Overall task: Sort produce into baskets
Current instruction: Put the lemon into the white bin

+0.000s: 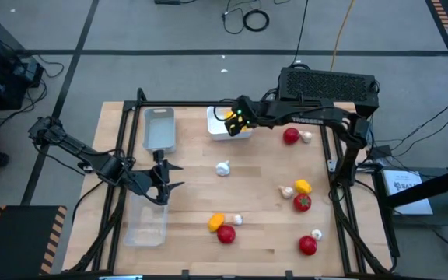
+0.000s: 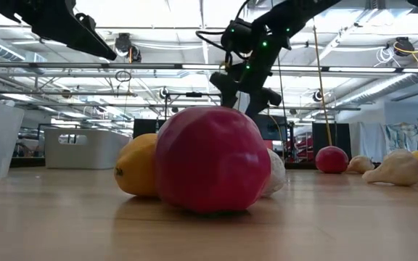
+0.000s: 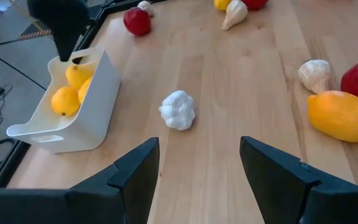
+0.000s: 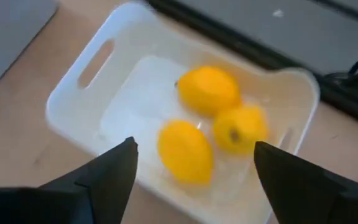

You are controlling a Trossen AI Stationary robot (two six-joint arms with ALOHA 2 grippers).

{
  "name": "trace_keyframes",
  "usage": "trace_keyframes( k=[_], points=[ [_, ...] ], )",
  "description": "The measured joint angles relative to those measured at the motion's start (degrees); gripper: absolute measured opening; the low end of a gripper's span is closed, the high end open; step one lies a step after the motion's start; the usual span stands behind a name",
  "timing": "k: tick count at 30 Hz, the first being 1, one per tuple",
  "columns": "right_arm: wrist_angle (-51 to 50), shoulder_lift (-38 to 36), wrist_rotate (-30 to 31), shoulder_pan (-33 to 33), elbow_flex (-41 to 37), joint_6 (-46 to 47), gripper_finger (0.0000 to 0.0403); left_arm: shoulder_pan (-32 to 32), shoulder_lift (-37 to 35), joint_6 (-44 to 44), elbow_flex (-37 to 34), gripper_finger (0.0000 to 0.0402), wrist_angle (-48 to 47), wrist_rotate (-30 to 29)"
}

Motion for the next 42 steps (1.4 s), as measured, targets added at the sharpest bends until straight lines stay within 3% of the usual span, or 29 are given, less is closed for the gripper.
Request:
trace_keyframes(
  k=[6,13,20,25,32,42],
  points=[
    [-19.15,-0.88,-4.92,0.10,3.08,2.70,0.0317,0.00,0.00,-1.80,0.00,0.0232,-0.89,0.38],
    [-41.33,-1.07,-7.90,5.19,3.23,8.31,0.0318,0.00,-0.02,-4.57,0.00,0.0232,-2.86,0.62],
    [-54.27,-1.07,-10.85,12.38,3.23,22.06,0.0318,-0.89,0.37,-6.46,0.00,0.0232,-3.25,1.25],
    [-57.50,-1.19,-14.09,17.98,1.33,24.37,0.0318,-2.33,2.17,-7.90,0.00,0.0232,-3.26,1.27],
    [-56.76,-4.99,-18.78,21.34,-8.59,22.75,0.0318,-3.51,5.60,-9.40,0.00,0.0232,-3.18,1.28],
    [-42.37,-16.21,-22.16,22.67,-26.39,24.34,0.0318,-3.37,6.56,-9.39,0.00,0.0232,-2.37,1.23]
  ],
)
